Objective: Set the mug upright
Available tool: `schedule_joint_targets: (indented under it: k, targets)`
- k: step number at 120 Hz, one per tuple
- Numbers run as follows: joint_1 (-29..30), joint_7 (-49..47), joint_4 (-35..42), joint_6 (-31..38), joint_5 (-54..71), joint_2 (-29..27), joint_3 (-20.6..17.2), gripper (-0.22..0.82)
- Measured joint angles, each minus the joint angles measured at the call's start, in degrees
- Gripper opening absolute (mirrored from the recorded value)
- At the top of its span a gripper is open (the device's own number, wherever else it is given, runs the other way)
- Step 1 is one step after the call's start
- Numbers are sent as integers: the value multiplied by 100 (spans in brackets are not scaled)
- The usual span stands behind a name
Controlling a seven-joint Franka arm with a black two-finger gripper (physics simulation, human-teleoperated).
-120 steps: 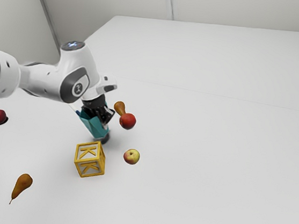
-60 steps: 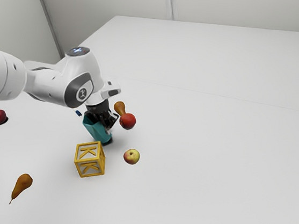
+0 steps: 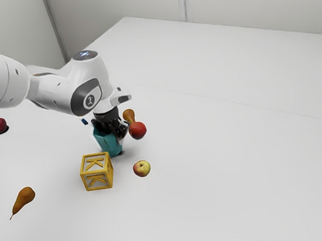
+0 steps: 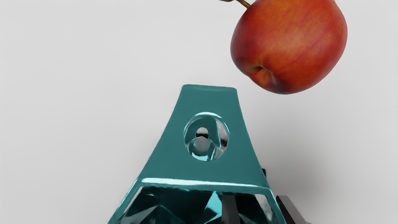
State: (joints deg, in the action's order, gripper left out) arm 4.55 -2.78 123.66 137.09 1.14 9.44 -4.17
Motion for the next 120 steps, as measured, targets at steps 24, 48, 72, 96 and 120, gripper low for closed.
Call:
schedule_joint_targets:
  k: [24, 48, 72, 96, 120]
  targets:
    - [-46, 22, -30, -7, -19, -162, -5, 19]
    - [-88, 55, -58, -30, -24, -413, -13, 26]
    - [-114, 82, -232, -350, -55, -821, -14, 28]
    - [-93, 87, -1097, -1392, -109, -875, -46, 40]
    - [-103, 86, -1935, -2431, -215, -752, -49, 51]
